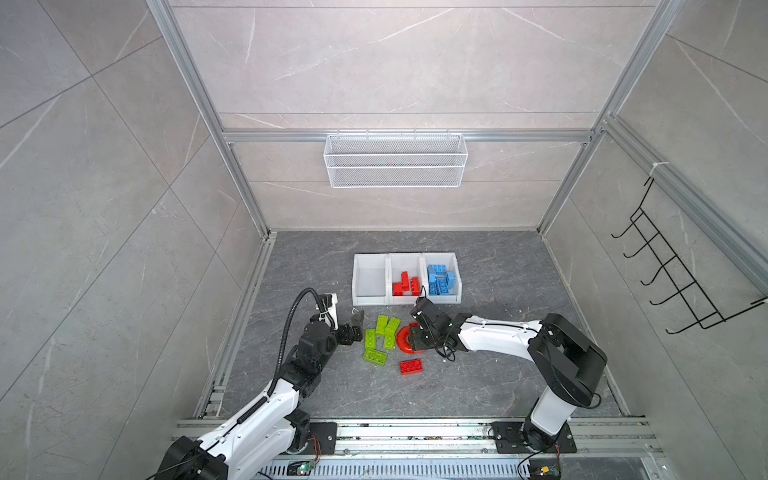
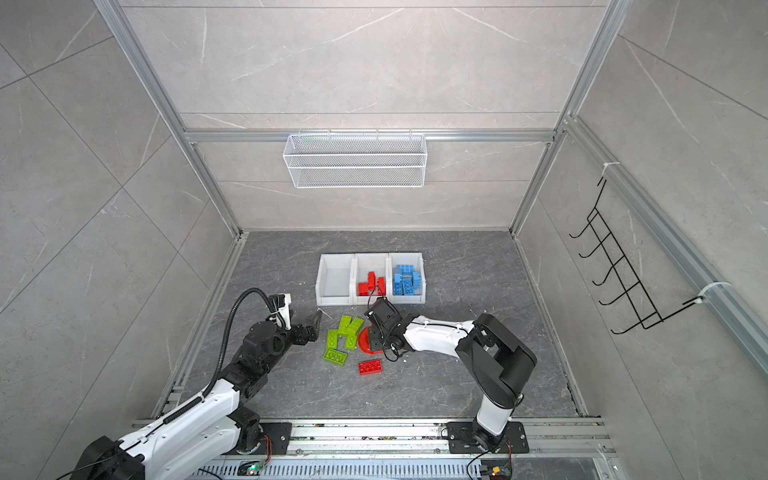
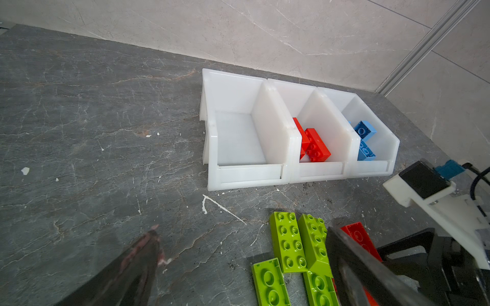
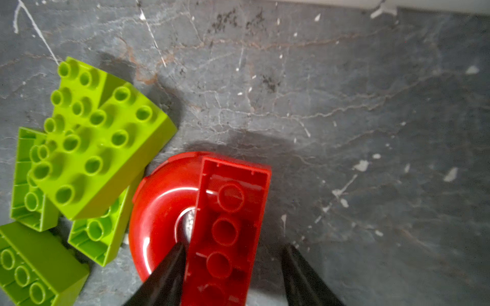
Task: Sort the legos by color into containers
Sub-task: 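Close the right gripper on the red brick atop the arch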
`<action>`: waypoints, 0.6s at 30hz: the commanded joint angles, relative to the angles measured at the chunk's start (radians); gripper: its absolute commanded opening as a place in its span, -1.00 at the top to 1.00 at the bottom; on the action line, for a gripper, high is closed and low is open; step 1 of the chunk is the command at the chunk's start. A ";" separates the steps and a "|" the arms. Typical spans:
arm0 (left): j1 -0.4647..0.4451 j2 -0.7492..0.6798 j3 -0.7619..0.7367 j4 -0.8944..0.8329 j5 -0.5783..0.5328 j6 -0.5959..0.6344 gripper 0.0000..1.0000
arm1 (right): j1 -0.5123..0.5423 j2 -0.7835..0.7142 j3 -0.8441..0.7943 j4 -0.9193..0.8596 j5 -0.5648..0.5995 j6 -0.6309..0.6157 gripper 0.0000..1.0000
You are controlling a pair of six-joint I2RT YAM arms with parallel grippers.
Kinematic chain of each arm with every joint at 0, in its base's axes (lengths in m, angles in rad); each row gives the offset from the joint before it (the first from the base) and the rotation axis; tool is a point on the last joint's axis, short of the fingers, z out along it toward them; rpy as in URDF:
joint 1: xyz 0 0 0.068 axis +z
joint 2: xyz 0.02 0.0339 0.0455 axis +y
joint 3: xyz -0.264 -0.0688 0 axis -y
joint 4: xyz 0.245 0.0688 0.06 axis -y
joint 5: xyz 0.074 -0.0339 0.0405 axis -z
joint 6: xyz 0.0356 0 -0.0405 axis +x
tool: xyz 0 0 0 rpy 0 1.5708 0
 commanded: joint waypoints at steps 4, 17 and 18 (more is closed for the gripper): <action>0.006 -0.002 0.018 0.021 -0.008 0.004 -0.99 | 0.006 0.032 0.030 -0.036 0.045 -0.003 -0.14; 0.006 0.019 0.026 0.028 0.009 -0.003 -0.99 | 0.006 0.034 0.038 -0.048 0.055 -0.002 0.15; 0.006 0.016 0.026 0.027 0.010 -0.003 -0.99 | 0.006 0.024 0.030 -0.040 0.056 0.002 0.17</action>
